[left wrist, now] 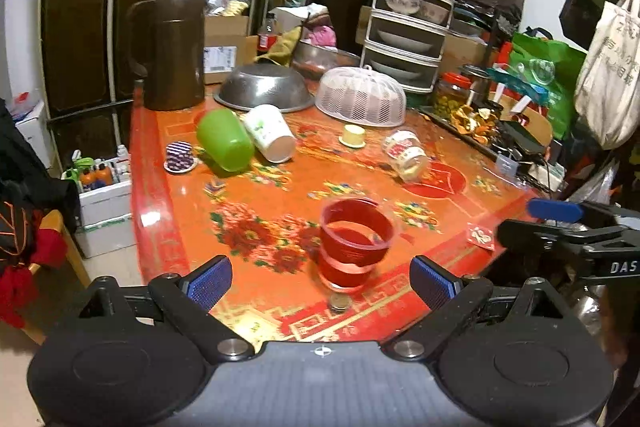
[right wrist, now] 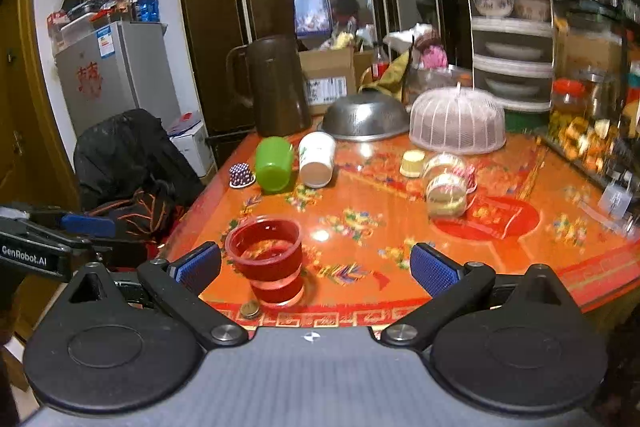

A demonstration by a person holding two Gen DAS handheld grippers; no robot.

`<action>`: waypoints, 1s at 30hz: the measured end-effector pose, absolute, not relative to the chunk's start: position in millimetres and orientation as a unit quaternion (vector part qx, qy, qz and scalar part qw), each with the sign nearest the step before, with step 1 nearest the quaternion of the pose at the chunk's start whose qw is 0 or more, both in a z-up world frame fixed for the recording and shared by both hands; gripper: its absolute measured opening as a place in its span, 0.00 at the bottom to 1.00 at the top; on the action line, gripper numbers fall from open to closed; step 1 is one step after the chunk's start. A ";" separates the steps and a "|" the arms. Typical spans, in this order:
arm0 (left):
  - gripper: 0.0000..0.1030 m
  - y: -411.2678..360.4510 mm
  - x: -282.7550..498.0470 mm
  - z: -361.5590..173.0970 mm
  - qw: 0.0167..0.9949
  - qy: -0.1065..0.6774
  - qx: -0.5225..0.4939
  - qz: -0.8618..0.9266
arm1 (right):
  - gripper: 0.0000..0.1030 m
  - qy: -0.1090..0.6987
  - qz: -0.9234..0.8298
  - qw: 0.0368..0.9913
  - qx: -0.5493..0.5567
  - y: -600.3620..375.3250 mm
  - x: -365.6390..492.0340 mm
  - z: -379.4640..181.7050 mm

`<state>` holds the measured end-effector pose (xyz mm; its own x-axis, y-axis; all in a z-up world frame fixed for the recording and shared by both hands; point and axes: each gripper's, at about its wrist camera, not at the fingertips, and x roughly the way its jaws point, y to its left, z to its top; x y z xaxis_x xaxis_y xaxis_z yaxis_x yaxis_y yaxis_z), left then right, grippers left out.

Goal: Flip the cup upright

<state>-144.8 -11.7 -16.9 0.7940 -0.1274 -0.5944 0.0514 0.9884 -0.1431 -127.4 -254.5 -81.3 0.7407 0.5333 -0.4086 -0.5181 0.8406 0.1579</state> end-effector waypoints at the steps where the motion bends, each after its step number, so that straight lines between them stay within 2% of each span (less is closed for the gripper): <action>1: 0.94 -14.8 -143.8 -18.3 0.946 0.317 -0.056 -0.046 | 0.99 0.227 0.288 0.930 0.024 -255.2 -126.0 -83.8; 8: 0.94 -27.0 -145.4 -23.6 0.945 0.320 -0.047 -0.050 | 0.99 0.234 0.293 0.925 0.053 -257.8 -123.3 -94.6; 30: 0.94 -27.3 -148.1 -26.0 0.944 0.324 -0.048 -0.041 | 0.99 0.233 0.293 0.927 0.026 -249.3 -128.7 -95.6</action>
<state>-148.1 -27.3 -26.0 0.7871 -0.1082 -0.6072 0.0459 0.9920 -0.1173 -128.7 -249.3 -95.6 0.7195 0.5549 -0.4177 -0.5310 0.8271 0.1842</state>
